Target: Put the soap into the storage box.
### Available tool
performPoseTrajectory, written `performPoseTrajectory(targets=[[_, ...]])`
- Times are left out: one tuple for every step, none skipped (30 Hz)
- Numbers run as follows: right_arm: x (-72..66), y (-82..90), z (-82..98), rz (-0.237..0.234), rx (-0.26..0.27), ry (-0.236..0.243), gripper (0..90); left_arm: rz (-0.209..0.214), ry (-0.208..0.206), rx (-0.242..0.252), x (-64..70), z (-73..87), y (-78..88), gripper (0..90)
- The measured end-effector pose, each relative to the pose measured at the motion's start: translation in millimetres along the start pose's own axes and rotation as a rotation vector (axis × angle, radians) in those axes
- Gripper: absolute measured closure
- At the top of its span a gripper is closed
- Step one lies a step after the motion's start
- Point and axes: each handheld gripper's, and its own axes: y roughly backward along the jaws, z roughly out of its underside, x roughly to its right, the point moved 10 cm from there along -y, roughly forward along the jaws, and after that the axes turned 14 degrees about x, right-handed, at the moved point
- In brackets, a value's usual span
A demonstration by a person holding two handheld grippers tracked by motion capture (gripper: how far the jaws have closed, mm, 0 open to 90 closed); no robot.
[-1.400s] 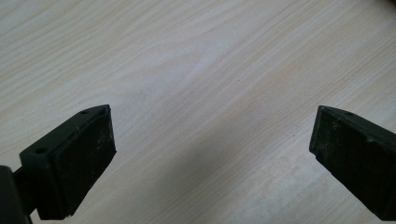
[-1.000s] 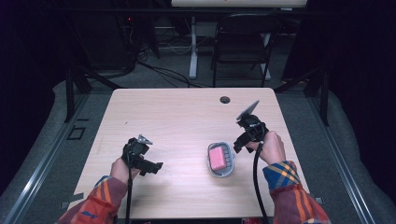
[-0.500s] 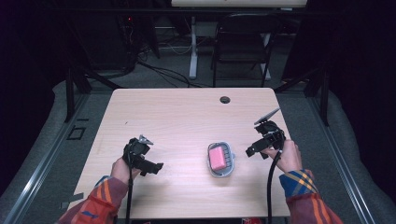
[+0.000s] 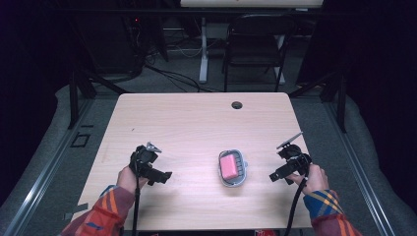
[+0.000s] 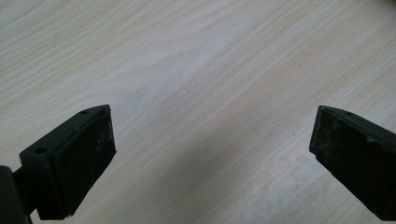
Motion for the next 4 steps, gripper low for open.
performPoseTrajectory(targets=[[0.8, -2.3, 3.9, -0.004, -0.008, 0.011, 0.0, 0.0, 0.0, 0.002, -0.3, -0.1, 0.1, 0.2], [0.8, -3.2, 6.2, -0.005, -0.019, 0.018, 0.0, 0.001, 0.001, 0.002, -0.6, -0.1, 0.1, 0.2], [1.0, -4.6, 7.3, 0.001, -0.016, 0.027, 0.0, 0.003, 0.002, 0.003, -0.8, -0.1, 0.1, 0.2], [1.0, -7.0, 9.5, 0.004, -0.026, 0.037, 0.0, 0.002, 0.003, 0.002, -0.9, 0.0, 0.1, 0.2]])
